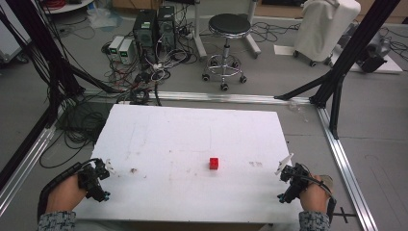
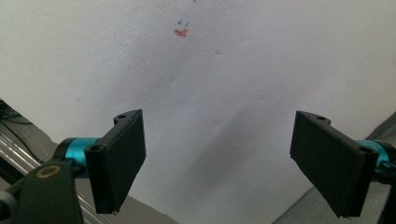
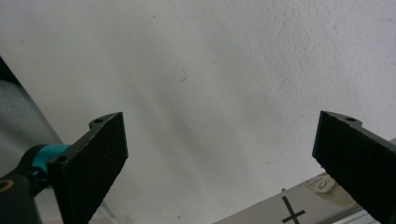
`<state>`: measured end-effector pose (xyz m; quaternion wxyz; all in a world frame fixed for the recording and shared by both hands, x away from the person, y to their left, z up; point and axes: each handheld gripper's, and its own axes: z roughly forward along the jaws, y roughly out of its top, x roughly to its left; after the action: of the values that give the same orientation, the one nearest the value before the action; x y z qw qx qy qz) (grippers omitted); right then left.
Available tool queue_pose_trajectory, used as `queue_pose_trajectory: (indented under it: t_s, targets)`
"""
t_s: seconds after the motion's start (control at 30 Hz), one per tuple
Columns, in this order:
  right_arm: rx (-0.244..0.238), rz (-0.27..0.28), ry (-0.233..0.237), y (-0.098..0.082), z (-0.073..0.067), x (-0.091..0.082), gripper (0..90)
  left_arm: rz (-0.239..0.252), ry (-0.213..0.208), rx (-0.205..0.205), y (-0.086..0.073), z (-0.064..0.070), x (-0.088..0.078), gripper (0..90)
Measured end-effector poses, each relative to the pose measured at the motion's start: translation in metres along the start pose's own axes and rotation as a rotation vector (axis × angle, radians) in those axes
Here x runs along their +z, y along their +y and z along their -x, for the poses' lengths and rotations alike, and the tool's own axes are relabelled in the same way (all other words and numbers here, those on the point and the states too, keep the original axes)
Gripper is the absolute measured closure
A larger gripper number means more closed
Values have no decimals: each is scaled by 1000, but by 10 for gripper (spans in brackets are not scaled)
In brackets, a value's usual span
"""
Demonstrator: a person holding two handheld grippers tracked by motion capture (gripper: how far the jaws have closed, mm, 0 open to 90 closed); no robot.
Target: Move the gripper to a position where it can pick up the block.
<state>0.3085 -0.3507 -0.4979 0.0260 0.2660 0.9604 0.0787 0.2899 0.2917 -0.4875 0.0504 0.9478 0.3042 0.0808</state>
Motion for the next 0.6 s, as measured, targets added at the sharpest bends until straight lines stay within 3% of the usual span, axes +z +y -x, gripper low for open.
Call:
queue_pose_trajectory:
  t_s: [0.17,0.2,0.33,0.6]
  targets:
    - [-4,0,14,-2,11,-3,25,2,0,-3,0,0,2,186]
    - [-33,-2,19,-2,16,-6,25,4,1,-5,0,0,2,186]
    - [-74,3,28,0,26,-9,25,10,6,-9,-1,-1,0,181]
    - [-103,-8,43,10,42,-14,25,13,9,-7,0,-1,0,180]
